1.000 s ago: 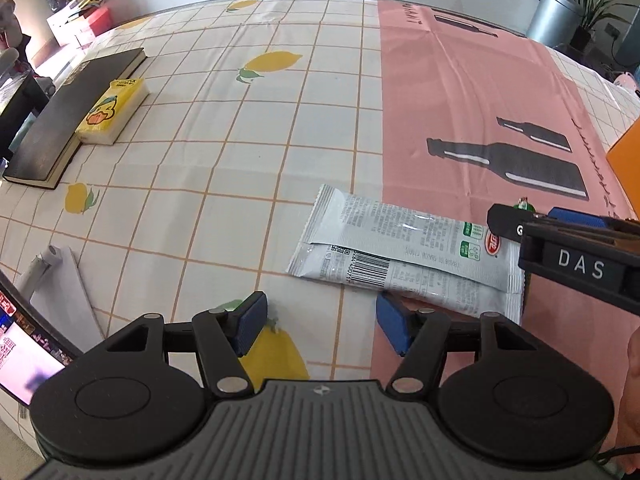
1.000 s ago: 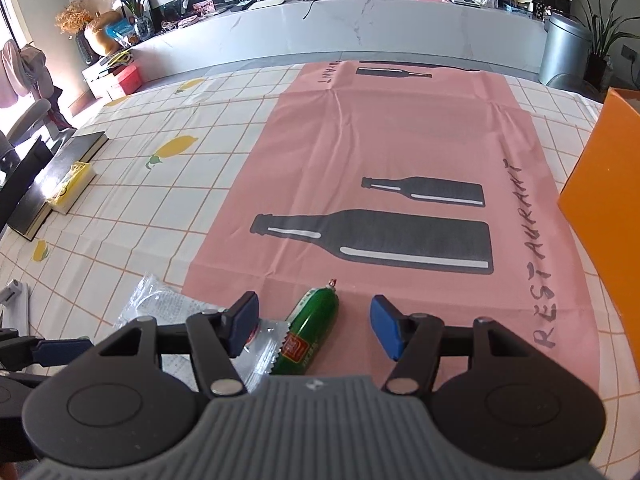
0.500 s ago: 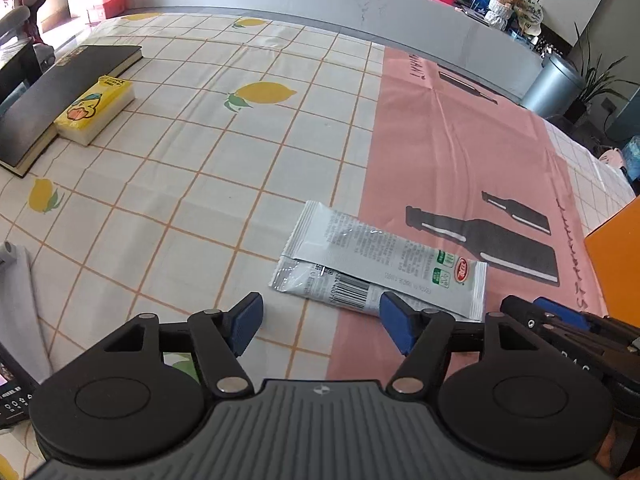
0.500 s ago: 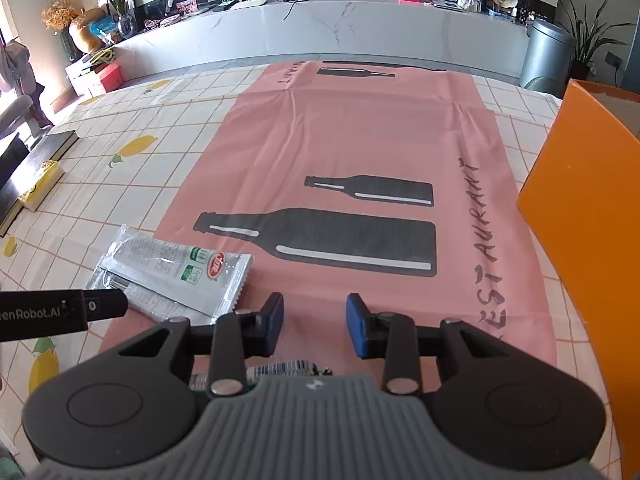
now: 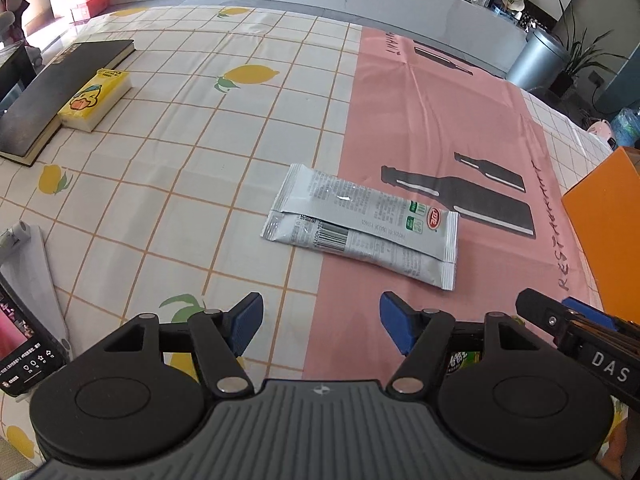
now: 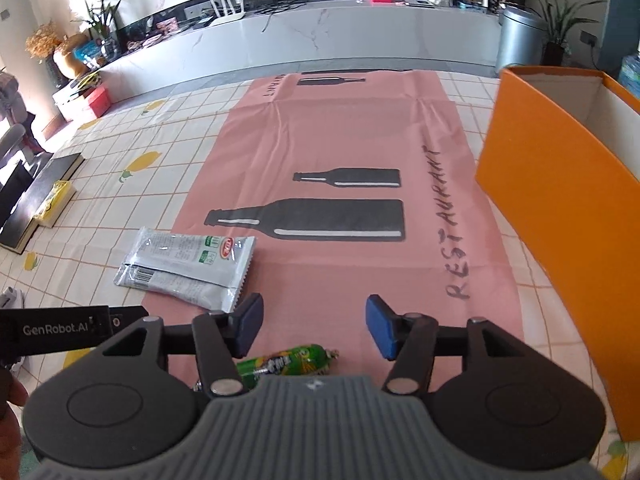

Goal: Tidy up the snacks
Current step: 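Lower the right tool over the green sausage and close on it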

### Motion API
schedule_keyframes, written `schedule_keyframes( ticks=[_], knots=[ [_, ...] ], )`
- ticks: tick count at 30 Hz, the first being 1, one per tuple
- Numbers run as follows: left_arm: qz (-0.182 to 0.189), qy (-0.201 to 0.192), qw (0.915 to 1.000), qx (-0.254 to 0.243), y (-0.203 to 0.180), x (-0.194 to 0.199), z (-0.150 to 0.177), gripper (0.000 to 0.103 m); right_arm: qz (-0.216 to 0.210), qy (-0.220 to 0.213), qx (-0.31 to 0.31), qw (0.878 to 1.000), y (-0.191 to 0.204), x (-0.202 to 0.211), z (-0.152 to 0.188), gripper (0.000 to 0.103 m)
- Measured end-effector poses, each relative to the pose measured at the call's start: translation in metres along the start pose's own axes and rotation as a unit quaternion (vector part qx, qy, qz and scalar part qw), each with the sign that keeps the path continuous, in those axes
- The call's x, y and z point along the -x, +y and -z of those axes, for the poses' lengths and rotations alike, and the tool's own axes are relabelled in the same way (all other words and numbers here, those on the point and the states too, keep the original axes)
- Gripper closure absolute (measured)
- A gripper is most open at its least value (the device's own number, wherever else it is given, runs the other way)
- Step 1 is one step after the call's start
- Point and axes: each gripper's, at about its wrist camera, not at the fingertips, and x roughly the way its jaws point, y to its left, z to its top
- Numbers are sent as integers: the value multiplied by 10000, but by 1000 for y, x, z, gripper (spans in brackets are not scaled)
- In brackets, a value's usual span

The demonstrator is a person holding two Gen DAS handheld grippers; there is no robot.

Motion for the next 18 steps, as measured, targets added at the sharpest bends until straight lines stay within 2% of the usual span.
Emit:
schedule_keyframes(
  ticks=[5,8,16,18],
  knots=[
    [-33,20,10000,-59,1,6,2,24,-254,504,-980,9936,-20,9,15,41],
    [-12,-1,10000,-51,2,9,1,25,-384,711,-1040,9913,-14,1,21,42],
    [-53,-265,9993,-266,8,14,-11,25,-482,660,-1190,9895,8,-20,11,42],
    [-7,-292,9991,-300,11,13,-14,25,-415,651,-1157,9903,13,-26,7,48]
  ],
)
